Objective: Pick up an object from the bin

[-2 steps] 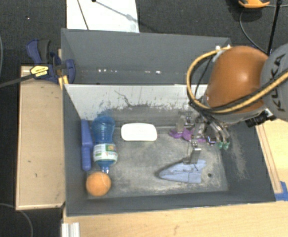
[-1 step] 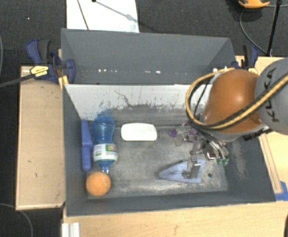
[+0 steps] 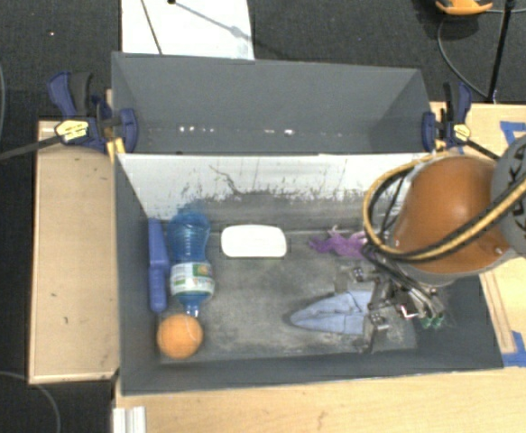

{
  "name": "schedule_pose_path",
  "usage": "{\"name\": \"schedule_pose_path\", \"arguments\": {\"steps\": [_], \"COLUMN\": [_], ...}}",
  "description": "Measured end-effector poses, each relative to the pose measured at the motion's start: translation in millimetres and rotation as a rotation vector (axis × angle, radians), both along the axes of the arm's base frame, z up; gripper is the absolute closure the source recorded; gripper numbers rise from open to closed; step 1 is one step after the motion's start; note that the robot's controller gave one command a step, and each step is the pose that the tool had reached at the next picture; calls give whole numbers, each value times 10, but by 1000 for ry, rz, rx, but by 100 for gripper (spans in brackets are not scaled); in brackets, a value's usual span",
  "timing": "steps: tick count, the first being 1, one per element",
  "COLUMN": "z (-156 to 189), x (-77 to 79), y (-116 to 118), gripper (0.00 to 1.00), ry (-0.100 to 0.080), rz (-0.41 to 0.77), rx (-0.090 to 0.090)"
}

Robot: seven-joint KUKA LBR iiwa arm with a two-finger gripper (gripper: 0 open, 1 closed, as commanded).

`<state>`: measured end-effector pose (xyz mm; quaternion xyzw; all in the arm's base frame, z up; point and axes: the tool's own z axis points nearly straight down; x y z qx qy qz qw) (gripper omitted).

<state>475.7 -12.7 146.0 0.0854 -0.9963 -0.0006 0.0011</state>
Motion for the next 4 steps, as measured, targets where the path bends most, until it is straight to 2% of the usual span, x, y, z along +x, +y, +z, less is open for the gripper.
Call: {"name": "schedule_pose_path", "arguments": {"steps": [1,2,3,4], "z": [-10,-639,-942,-924], "x": [197,73,52,49], "y": [-23,-56,-63,-62], "gripper": [0,0,100,100], "ry": [-12,-9,-16,-17], "rz": [-27,28,-4,-10], "rx": [1,0,-1,-1]}}
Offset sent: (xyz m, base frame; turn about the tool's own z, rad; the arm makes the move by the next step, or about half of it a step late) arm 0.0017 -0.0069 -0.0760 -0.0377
